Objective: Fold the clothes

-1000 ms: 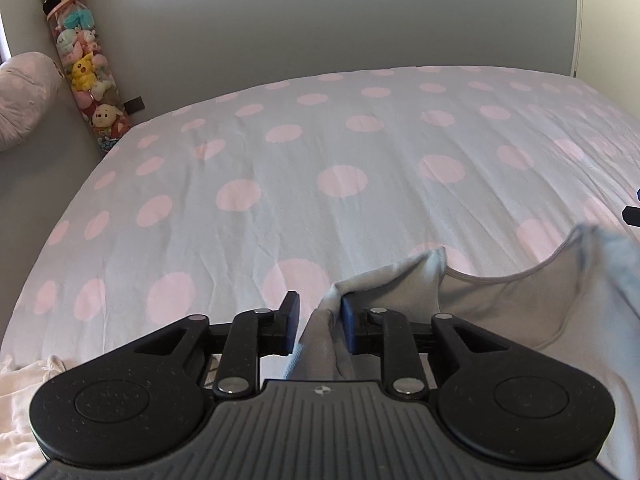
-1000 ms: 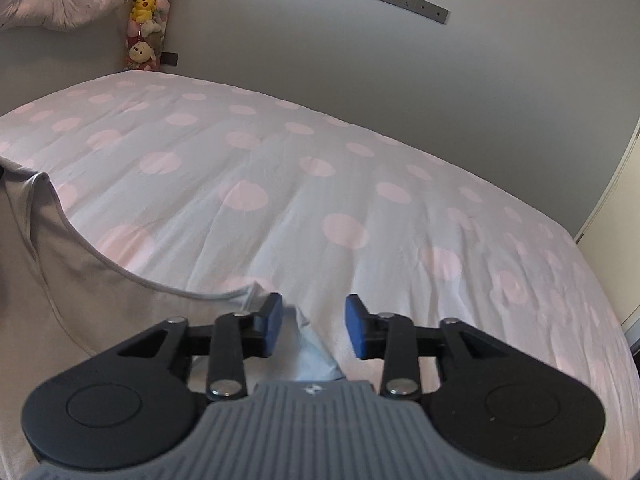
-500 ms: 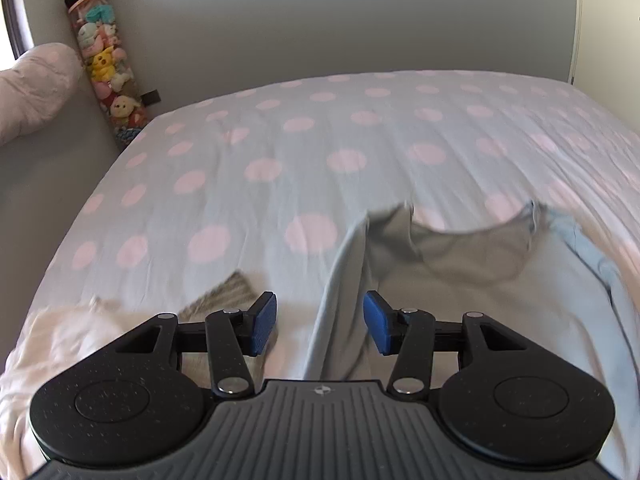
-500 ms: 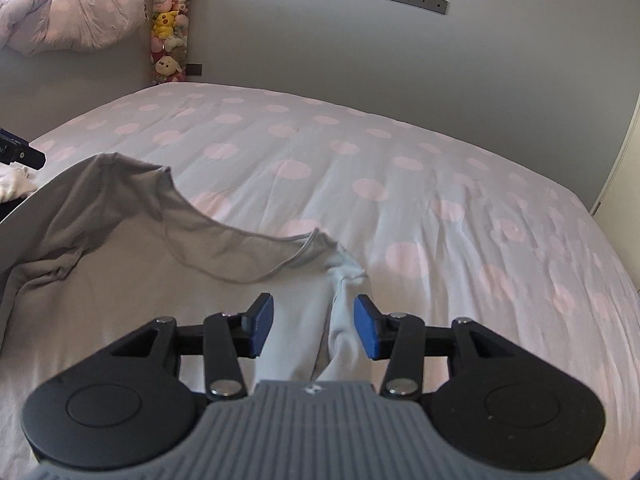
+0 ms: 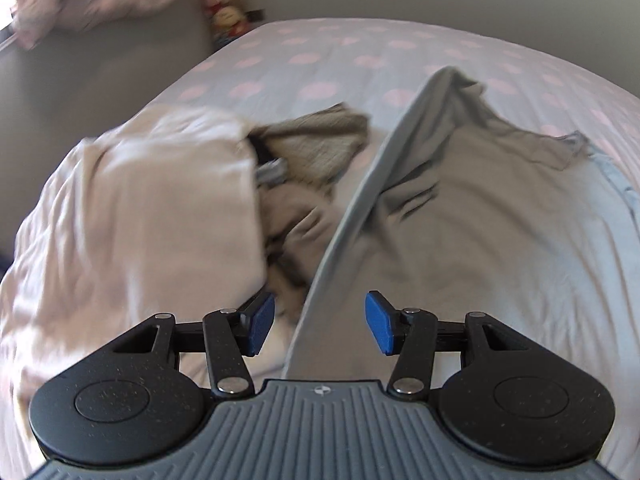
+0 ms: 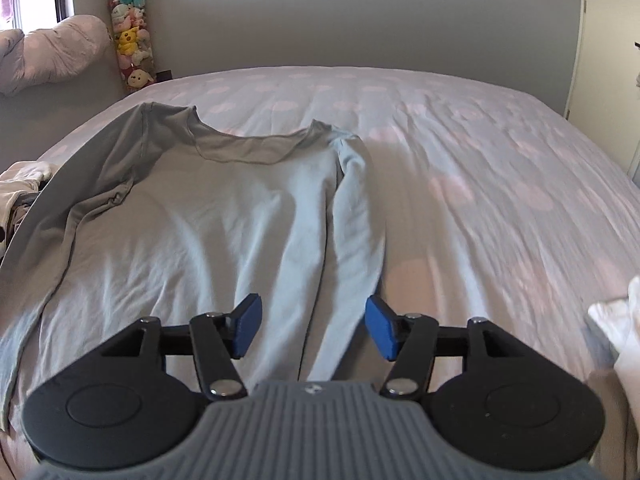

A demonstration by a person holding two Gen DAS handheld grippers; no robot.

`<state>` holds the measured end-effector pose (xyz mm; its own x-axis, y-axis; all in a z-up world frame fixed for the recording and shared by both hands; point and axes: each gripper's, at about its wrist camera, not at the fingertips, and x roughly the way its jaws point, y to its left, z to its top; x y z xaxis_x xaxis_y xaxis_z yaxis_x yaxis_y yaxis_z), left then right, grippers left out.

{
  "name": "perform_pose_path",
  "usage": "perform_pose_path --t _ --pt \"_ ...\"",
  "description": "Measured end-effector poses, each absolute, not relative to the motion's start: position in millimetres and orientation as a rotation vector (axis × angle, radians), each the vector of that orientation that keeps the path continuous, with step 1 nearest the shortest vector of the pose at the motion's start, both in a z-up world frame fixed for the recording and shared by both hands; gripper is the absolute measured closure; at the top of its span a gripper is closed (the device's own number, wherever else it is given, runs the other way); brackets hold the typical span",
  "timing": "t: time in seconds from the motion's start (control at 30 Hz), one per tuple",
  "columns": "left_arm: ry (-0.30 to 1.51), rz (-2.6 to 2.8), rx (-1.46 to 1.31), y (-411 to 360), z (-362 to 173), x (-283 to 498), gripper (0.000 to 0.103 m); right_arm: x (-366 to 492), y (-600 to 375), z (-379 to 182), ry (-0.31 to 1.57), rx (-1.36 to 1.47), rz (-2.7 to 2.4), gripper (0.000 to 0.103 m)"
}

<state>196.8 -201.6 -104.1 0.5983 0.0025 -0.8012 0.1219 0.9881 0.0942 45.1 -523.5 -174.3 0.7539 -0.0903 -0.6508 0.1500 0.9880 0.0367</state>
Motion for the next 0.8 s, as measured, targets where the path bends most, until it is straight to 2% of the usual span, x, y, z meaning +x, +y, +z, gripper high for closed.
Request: perform_pose_path --t 0.03,0.13,0.5,0.57,0.73,0.8 --pt "0.942 -0.044 0.128 -195.6 -106.5 193.8 0.055 38.9 -524.0 -177.9 0.699 0.095 -0.146 0.041" --pt "0.974 0.006 0.082 -181.8 -113.7 186.4 0.054 24.0 -530.9 -185.3 0.679 0.148 -0.185 0.030" --pt "1.050 -0.009 0.093 -183.5 -136.1 192.4 0.056 1.7 -543.3 -182.0 0.578 0.238 -0.232 0.029" --pt "1.052 -0.031 0.110 -186.3 -138.6 193.9 0.061 -0.3 -539.7 -179.4 0.569 0.222 -0.220 0.028" --pt "1.045 -0.077 0.083 -184.6 -144.6 194.1 0.095 -1.6 -533.1 -176.9 0.563 0.188 -0.205 0.027" --pt "1.021 -0.096 0.073 -183.8 -143.2 191.5 0.100 0.6 -531.8 -178.1 0.574 0.179 -0.208 0.027"
